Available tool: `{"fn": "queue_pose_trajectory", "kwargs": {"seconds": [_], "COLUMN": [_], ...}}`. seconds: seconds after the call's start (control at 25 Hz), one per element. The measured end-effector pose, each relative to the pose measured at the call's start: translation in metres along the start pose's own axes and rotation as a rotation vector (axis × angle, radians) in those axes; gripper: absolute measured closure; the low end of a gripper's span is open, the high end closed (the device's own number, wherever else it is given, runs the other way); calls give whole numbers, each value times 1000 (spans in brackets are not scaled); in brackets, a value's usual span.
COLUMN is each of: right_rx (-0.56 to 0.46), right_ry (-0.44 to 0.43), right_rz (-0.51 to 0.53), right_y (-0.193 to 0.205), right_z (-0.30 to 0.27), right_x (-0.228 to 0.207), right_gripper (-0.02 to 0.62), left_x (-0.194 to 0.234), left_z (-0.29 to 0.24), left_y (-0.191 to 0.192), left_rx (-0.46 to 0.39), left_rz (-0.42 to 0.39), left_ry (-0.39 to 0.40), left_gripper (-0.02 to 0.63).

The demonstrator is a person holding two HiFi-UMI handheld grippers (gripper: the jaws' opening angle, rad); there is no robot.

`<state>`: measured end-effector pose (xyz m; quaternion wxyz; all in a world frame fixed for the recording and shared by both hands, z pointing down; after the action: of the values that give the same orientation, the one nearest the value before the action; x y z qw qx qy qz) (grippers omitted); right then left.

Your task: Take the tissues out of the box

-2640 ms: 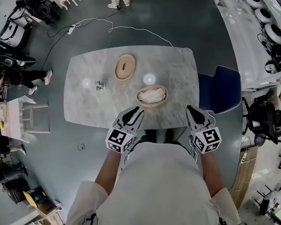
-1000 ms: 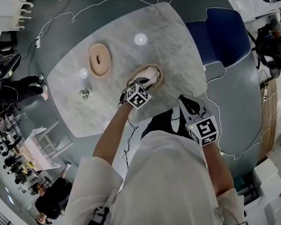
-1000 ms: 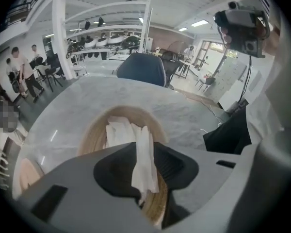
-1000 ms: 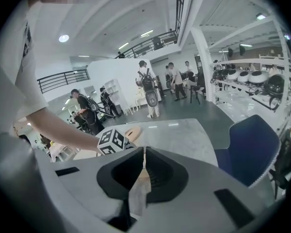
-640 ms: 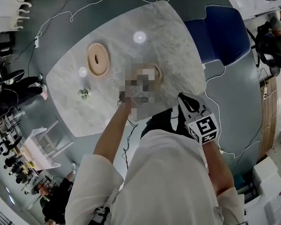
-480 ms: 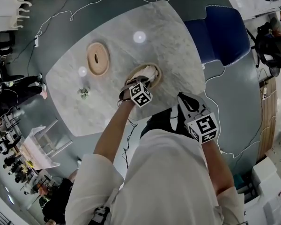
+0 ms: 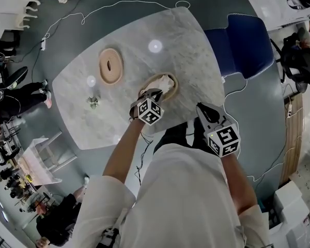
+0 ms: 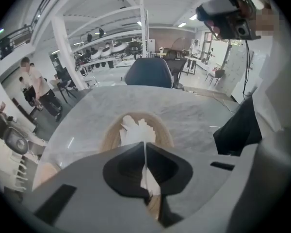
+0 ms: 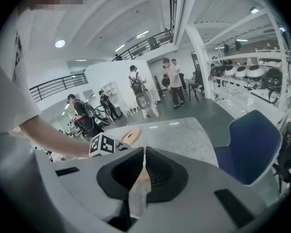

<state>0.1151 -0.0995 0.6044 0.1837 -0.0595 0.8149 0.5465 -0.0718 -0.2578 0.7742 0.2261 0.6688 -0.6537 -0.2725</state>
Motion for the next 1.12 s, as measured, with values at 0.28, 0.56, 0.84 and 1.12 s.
{"fn": "queue_pose_trajectory", "kwargs": {"seconds": [0.28, 0.56, 0.84, 1.12], "right_rx": [-7, -27, -52, -87], "right_ry": [-23, -48, -93, -147], "right_rz": [4, 19, 59, 113], "right_y": [-6, -17, -38, -65], "right_z": [0, 6, 8, 4], "right_x": [3, -6, -9, 2], "right_gripper": [557, 557, 557, 557], "left_x": [-2, -9, -8, -6], "left_z": [30, 57, 100, 155], "left_y": [-9, -30, -59, -77], "left_rx": [-84, -153, -246, -345], "left_rz": [44, 82, 144, 238], "left_ry": [-93, -191, -312, -428], "left_gripper": [597, 596, 595, 596]}}
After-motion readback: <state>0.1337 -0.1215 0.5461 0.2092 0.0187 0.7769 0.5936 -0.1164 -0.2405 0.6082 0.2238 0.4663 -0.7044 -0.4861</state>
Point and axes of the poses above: the fingertips, and each gripper's own axes: z backward along the fingers, x to its left, y out of its underside, the point moved 9 cm from there along z, backward along the fingers, and after that the axes turned 14 degrees about -x, right-handed, at the moved point
